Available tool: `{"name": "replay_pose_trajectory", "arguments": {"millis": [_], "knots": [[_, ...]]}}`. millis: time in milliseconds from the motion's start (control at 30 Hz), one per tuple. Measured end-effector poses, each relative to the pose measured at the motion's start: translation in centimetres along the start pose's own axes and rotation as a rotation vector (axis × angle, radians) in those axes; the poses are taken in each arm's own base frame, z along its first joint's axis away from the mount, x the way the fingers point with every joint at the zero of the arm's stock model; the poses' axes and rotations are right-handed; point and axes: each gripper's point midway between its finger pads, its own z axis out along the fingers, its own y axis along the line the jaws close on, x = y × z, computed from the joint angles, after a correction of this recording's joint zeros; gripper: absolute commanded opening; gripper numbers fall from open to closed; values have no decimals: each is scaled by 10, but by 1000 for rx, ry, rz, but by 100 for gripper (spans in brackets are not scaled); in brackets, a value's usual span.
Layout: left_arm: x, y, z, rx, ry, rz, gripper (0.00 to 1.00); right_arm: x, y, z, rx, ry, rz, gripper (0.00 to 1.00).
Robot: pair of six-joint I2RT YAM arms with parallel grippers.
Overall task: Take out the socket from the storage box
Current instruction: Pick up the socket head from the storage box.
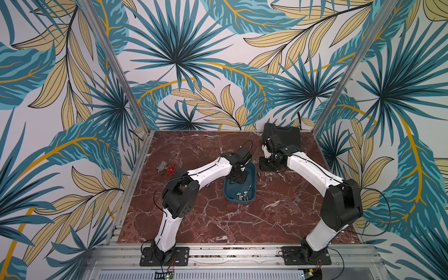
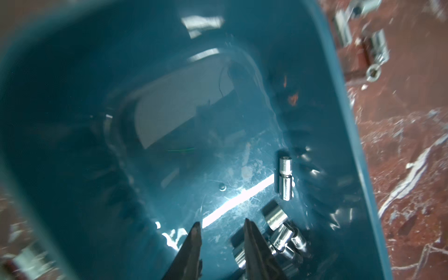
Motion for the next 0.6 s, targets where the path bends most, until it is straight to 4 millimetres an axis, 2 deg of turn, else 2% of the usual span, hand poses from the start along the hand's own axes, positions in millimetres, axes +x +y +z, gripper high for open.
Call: {"name": "replay_pose_trajectory", "arguments": {"millis": [133, 400, 600], "knots": [[5, -13, 11, 42, 35, 11, 34, 0, -2, 0, 1, -1, 7, 31], [6, -37, 20, 113, 49, 32, 34, 4, -8, 2, 10, 9, 18, 31], [10, -46, 36, 138, 75, 37, 34, 4, -13, 3, 15, 10, 27, 31]]}}
